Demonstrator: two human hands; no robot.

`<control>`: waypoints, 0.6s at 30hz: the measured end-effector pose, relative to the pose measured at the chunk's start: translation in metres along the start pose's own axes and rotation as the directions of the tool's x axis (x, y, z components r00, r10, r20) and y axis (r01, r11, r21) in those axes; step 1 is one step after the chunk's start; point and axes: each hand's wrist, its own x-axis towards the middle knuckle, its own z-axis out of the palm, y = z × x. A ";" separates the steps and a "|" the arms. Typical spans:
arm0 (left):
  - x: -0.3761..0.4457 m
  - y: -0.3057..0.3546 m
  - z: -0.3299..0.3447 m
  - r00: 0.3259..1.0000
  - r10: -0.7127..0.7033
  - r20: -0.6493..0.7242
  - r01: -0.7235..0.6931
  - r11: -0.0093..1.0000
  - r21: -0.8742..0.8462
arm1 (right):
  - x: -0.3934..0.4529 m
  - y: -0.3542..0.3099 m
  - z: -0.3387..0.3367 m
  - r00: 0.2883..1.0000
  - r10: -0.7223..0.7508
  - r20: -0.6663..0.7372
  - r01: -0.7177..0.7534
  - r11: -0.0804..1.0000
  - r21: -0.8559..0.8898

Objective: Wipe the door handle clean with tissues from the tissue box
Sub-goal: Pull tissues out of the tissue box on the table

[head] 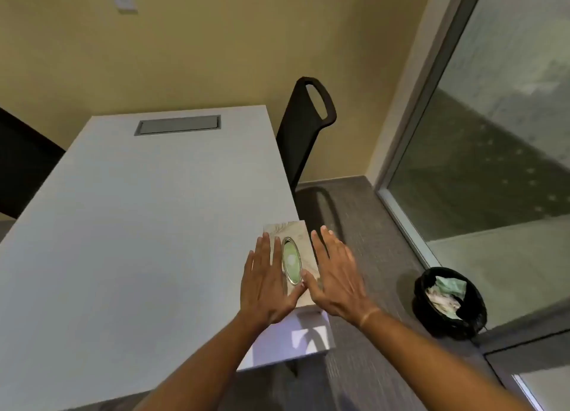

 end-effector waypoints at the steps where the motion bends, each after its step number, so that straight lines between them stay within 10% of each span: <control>1: 0.001 -0.002 0.004 1.000 -0.011 0.019 0.012 1.000 -0.014 | 0.004 0.001 0.006 1.000 -0.006 0.019 0.005 1.000 0.018; 18: 0.029 -0.013 0.066 0.982 -0.120 0.143 0.113 0.992 0.055 | 0.076 0.025 0.079 0.983 -0.068 0.168 0.079 0.995 -0.058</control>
